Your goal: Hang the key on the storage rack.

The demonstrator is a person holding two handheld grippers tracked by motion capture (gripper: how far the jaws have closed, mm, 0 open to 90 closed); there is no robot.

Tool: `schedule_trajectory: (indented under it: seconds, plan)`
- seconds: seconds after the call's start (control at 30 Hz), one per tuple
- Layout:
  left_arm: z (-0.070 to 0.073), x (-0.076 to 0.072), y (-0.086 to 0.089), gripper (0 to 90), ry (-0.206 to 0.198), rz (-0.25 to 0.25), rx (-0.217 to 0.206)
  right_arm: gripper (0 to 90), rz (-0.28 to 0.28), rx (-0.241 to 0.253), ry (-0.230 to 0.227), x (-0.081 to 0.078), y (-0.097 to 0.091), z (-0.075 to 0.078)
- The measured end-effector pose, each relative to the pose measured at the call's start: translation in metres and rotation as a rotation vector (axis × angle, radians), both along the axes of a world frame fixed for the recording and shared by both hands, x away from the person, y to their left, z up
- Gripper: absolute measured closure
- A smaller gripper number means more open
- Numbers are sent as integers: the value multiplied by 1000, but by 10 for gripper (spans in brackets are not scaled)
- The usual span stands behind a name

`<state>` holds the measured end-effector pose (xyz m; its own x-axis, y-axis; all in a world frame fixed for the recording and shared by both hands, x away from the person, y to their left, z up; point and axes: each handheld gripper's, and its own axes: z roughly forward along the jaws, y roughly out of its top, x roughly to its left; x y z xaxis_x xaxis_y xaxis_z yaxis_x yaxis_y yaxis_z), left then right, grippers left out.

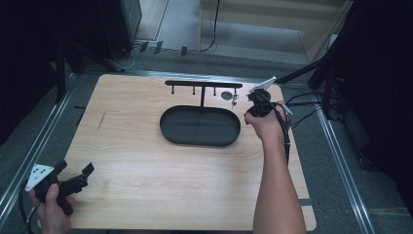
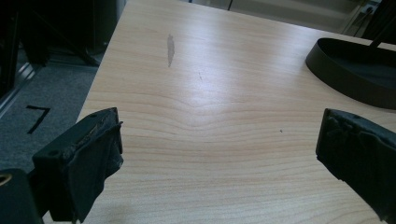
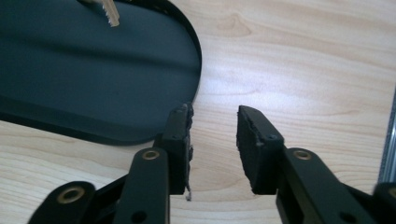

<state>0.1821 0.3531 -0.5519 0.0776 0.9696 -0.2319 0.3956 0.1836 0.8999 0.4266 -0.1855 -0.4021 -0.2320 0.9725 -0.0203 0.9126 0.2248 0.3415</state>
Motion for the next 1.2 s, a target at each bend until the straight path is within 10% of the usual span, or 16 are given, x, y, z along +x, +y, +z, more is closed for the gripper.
schedule_trajectory:
  seconds: [0.3,0.53,1.2]
  plan:
    - [0,0,0,6,-2,0,-2,449,-21,17,30,-8,-13,-19]
    - [0,0,0,6,-1,0,0,0,-71,-43,12,-23,-21,-39]
    - [0,0,-2,6,0,0,11,0,-137,86,-175,-88,-77,-92]
